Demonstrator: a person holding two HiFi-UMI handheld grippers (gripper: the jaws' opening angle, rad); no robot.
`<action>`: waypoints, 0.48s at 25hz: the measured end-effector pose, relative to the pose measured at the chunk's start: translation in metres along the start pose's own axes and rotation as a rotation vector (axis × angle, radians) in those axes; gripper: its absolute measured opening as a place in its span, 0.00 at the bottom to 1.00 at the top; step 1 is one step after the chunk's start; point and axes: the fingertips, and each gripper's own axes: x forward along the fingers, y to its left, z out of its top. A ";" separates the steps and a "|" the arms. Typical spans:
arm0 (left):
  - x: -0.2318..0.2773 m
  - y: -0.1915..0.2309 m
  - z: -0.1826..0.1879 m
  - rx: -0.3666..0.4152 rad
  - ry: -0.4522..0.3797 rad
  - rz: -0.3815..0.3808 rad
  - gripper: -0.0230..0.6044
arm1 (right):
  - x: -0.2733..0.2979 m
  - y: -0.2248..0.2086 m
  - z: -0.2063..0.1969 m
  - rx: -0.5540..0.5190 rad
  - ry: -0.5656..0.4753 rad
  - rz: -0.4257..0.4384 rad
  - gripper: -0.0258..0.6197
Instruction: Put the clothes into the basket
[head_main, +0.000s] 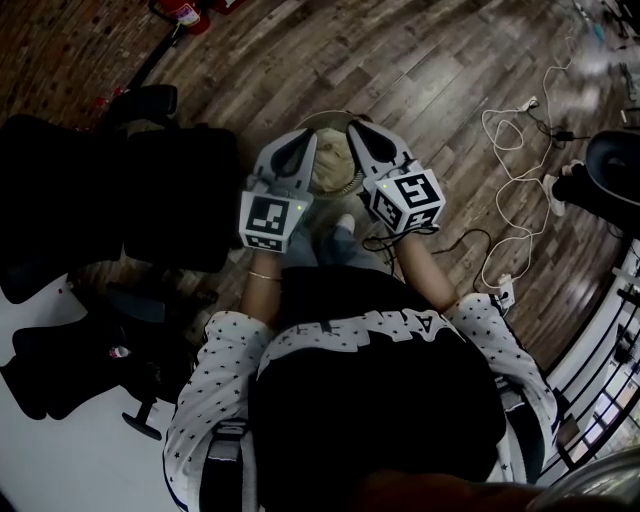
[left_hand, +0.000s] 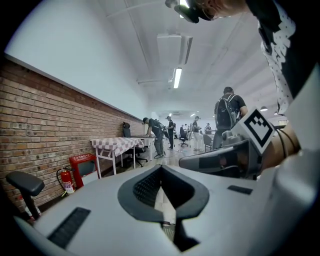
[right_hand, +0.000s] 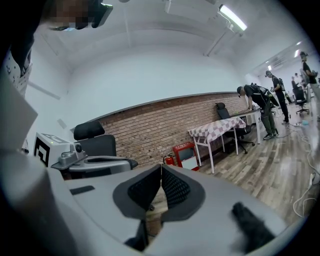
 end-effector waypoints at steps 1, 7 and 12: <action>0.000 0.000 0.000 0.003 0.001 0.002 0.06 | 0.000 0.000 0.000 0.003 0.000 0.001 0.09; 0.002 -0.003 0.004 0.011 0.000 -0.004 0.06 | -0.001 -0.003 0.004 0.002 -0.006 0.005 0.09; 0.003 -0.004 0.004 0.017 0.000 -0.008 0.06 | -0.001 -0.003 0.006 0.000 -0.014 0.009 0.09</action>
